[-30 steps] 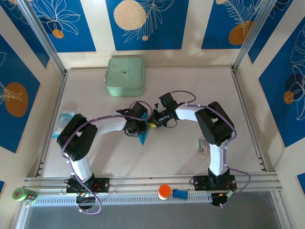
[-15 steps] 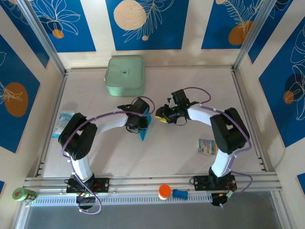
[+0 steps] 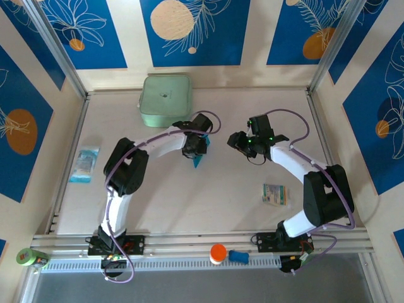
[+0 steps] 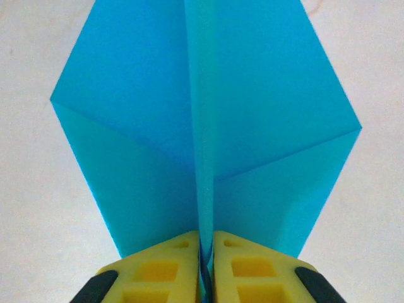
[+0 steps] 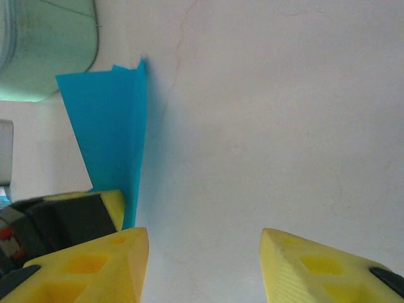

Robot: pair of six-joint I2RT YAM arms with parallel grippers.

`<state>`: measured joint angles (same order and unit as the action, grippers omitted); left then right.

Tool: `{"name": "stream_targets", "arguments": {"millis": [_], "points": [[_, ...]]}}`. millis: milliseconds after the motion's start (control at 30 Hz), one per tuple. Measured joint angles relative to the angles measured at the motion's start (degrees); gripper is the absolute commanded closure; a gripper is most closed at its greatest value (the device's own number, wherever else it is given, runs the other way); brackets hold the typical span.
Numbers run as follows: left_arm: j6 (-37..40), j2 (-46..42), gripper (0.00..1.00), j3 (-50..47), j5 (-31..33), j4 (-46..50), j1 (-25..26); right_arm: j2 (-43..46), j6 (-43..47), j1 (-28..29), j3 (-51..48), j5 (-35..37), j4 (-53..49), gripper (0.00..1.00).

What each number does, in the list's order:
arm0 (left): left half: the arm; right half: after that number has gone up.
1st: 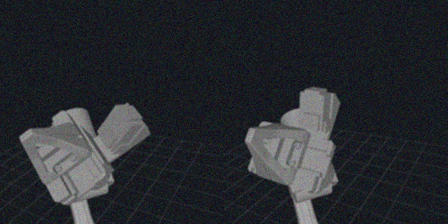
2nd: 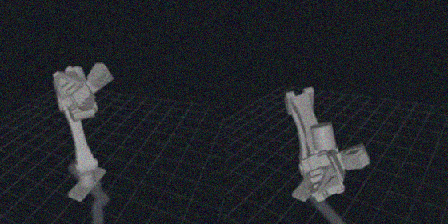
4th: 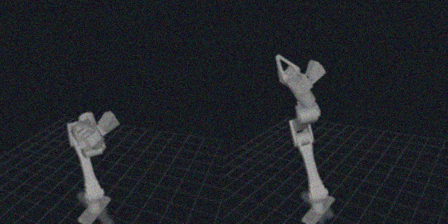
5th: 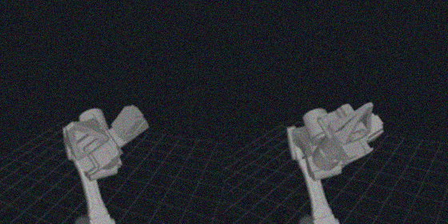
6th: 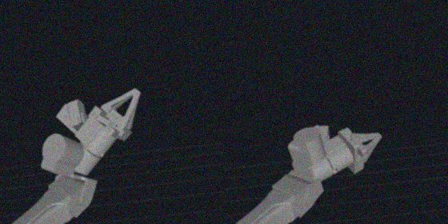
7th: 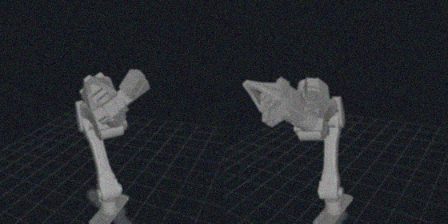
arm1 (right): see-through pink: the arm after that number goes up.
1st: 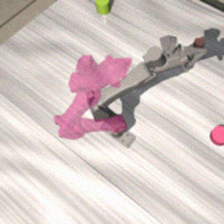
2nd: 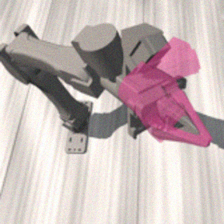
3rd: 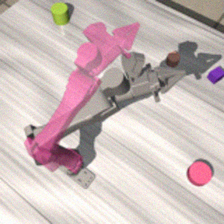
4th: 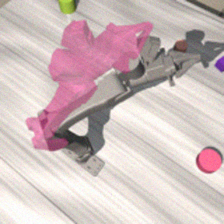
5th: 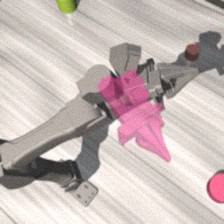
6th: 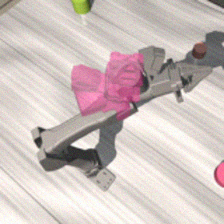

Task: Fold a paper plane with a square sheet of paper (pick it up from the middle)
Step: Move a paper plane to the center of the table.

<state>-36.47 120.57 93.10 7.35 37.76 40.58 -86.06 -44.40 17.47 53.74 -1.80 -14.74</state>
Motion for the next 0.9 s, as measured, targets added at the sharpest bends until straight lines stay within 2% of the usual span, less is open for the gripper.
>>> {"name": "stream_targets", "arguments": {"millis": [300,800,900], "points": [[-0.6,6.2,0.82,6.1,2.2,3.0,0.0,0.0,1.0,-0.4,-0.9,0.2,-1.2,0.5],[-1.9,8.0,0.78,8.1,3.6,4.3,0.0,0.0,1.0,-1.0,-0.9,0.1,-1.4,0.5],[-2.5,8.6,0.74,9.0,3.9,4.7,0.0,0.0,1.0,-1.0,-0.9,0.1,-1.5,0.5]]}}
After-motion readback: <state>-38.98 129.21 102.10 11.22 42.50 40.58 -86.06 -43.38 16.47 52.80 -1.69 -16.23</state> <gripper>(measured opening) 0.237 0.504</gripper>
